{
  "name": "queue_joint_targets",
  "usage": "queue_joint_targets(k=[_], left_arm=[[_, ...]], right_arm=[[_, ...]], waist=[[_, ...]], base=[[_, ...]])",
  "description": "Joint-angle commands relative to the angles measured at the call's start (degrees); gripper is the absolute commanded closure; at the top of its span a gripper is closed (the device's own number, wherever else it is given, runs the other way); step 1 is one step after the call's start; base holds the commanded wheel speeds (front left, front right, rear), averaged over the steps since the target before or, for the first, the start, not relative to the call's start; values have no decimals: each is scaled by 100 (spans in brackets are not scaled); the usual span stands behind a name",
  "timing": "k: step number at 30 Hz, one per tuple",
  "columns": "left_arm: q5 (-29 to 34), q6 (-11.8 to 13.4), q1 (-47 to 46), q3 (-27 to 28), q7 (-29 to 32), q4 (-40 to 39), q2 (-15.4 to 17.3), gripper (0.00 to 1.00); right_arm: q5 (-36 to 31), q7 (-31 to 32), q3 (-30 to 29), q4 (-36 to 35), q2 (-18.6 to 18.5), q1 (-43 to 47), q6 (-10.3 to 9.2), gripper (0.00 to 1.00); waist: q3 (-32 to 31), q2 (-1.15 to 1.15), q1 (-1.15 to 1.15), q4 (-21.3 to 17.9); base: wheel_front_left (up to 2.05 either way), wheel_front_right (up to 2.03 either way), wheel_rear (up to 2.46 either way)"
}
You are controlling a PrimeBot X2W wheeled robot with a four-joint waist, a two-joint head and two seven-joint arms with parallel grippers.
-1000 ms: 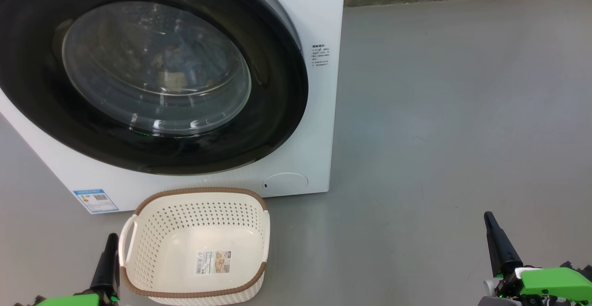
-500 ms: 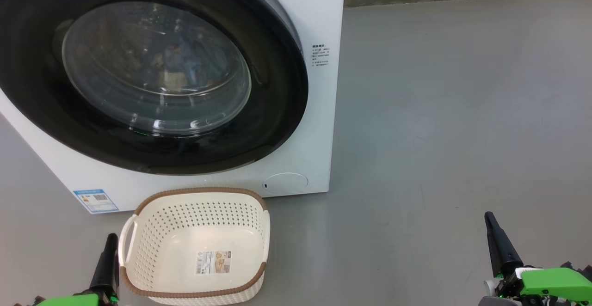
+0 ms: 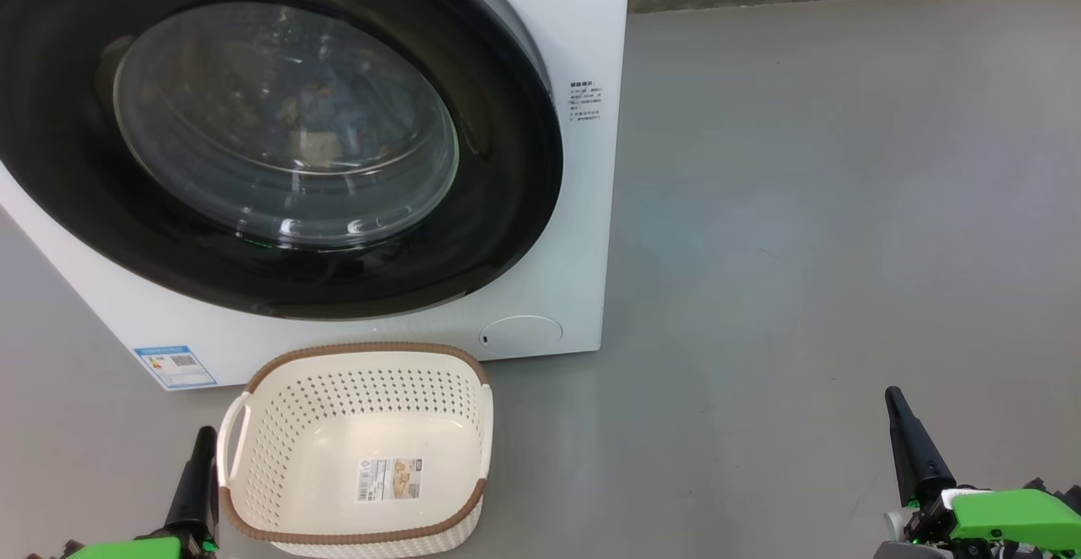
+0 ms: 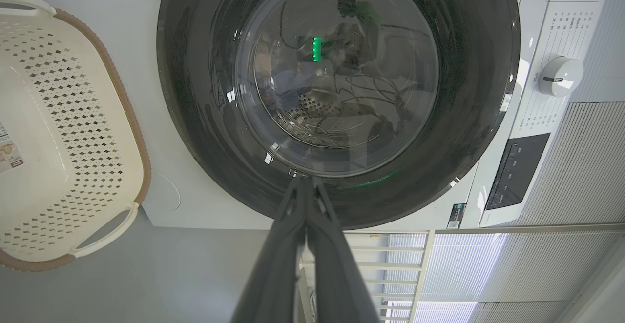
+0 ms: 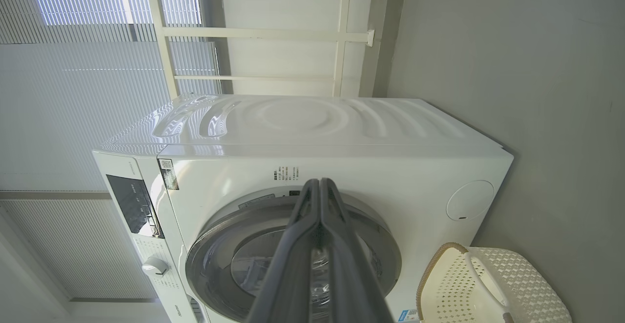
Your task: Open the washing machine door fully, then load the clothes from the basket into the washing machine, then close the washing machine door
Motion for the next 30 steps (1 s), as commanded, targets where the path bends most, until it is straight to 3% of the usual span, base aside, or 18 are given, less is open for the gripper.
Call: queue_joint_targets(k=[1, 30], left_arm=[[-4, -65, -228, 200, 21, -93, 64, 100], [24, -65, -231, 234, 48, -91, 40, 100]], right_arm=[[34, 34, 129, -138, -13, -229, 9, 100], [25, 43, 118, -137, -6, -231, 9, 100]], waist=[[0, 0, 0, 0], [0, 0, 0, 0]], base=[[0, 0, 0], [0, 0, 0]])
